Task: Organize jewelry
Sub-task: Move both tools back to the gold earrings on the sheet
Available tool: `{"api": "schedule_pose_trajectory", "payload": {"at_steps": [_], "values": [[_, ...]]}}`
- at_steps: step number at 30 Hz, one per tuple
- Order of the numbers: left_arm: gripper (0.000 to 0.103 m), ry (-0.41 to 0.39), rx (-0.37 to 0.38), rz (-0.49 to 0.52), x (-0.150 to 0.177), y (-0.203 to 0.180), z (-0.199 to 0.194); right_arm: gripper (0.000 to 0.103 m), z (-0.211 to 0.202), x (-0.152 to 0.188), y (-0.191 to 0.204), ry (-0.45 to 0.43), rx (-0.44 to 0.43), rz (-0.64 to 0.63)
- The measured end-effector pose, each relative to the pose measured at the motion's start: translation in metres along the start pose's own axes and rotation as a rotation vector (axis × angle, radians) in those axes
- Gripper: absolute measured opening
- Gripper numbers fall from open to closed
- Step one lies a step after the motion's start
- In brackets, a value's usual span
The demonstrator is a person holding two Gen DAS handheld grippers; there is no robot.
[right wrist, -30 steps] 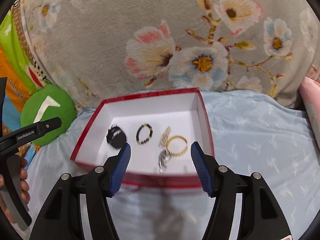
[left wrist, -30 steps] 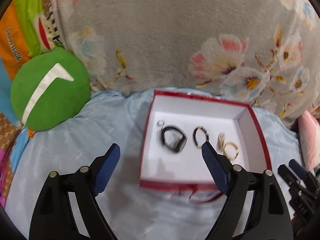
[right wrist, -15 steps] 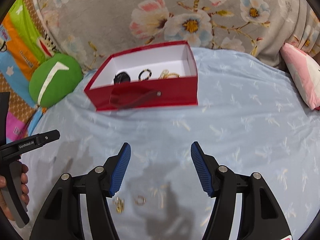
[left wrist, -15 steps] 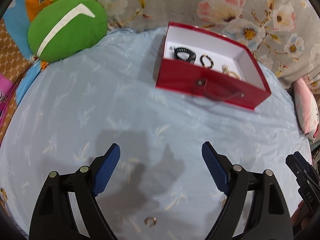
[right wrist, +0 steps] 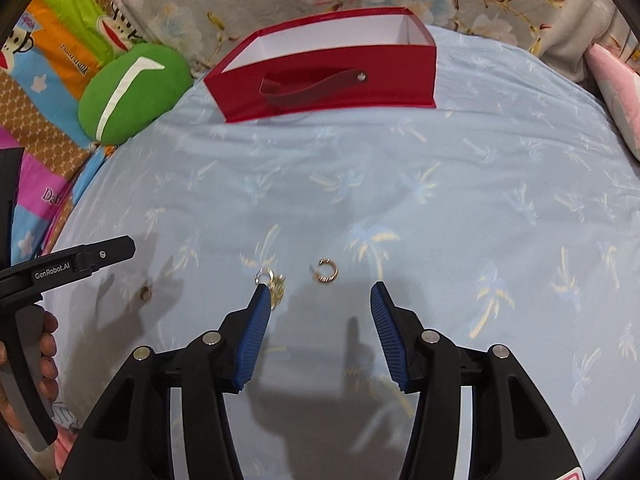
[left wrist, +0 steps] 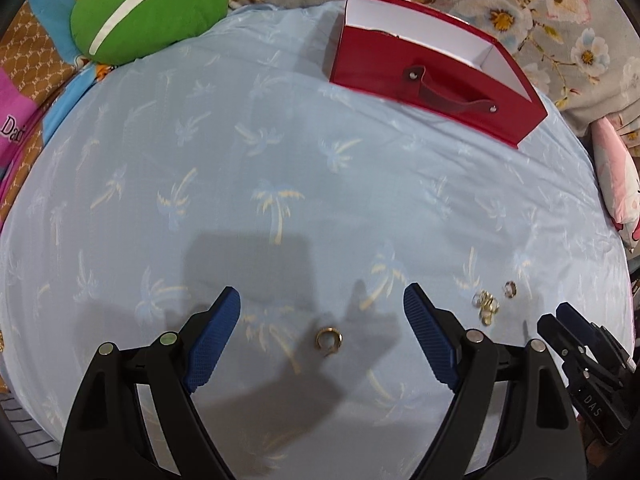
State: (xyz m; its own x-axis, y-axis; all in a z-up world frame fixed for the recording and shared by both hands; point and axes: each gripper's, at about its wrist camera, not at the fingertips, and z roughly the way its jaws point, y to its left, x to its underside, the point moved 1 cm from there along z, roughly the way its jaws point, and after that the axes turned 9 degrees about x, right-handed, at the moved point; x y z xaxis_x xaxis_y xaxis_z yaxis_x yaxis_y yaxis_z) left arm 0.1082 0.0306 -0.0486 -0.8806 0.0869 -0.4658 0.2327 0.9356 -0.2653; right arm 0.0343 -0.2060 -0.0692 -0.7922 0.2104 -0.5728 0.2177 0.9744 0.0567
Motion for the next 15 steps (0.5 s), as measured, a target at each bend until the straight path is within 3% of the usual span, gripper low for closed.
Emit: {"api": "schedule_pose_trajectory", "payload": {"at_steps": [2,10,15], "values": [[0.081,0.008,-0.002,0.005,0.004,0.0,0.002,0.049,0.004,0.003,0.005,0.01,0.001,-0.013],[0.081,0.023,-0.005,0.045,0.012,-0.01,0.004,0.026,0.022,0.007,0.026,0.039,-0.007,-0.066],[0.081,0.033,-0.007,0.055,0.015,-0.012,0.007,0.023,0.035,0.003,0.033,0.053,0.0,-0.079]]}}
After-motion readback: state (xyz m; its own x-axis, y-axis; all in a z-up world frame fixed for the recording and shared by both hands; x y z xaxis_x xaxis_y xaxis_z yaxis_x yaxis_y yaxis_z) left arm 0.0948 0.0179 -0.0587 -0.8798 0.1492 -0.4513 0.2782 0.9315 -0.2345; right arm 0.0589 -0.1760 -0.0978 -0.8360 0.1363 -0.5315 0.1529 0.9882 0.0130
